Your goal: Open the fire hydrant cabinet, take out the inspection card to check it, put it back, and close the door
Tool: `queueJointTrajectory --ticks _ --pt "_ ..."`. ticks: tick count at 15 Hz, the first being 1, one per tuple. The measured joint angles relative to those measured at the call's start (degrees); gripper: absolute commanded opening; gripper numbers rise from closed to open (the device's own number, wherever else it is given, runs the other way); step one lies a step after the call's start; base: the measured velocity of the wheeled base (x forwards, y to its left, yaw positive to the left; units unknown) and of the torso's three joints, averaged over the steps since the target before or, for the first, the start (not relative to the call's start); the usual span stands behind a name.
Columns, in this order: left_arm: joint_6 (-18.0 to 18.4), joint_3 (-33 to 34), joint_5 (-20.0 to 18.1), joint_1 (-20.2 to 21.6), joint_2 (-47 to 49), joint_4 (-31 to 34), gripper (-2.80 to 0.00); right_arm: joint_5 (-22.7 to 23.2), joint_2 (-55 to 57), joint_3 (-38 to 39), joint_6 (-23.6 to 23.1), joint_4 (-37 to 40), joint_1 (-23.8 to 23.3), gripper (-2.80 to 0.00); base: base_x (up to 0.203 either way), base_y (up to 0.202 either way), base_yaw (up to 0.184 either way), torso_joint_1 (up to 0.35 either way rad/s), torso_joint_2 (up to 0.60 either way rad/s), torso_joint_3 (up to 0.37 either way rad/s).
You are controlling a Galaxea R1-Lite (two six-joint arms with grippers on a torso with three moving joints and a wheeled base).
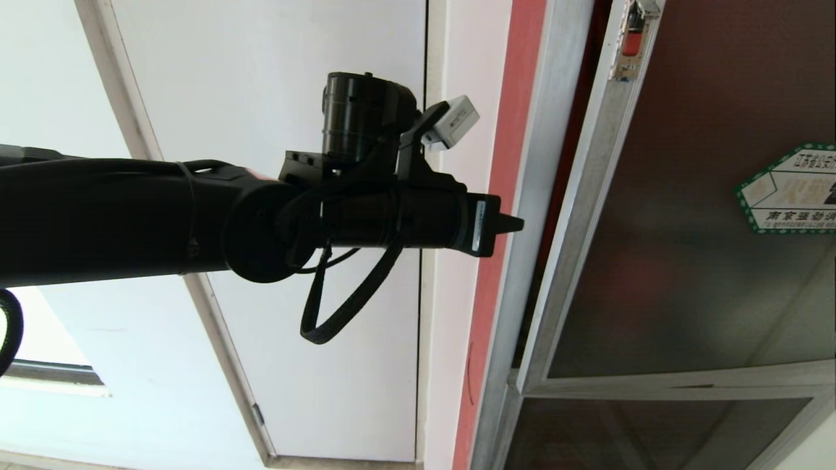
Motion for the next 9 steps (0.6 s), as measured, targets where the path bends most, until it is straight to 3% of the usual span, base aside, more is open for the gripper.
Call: queueJointTrajectory --ticks 9 --pt "0.1 -11.2 0.2 -0.2 6.6 0.0 -2.8 0.0 0.0 0.0 0.0 0.0 0.0 -2.8 0.0 0.0 0.0 0.0 0.0 0.0"
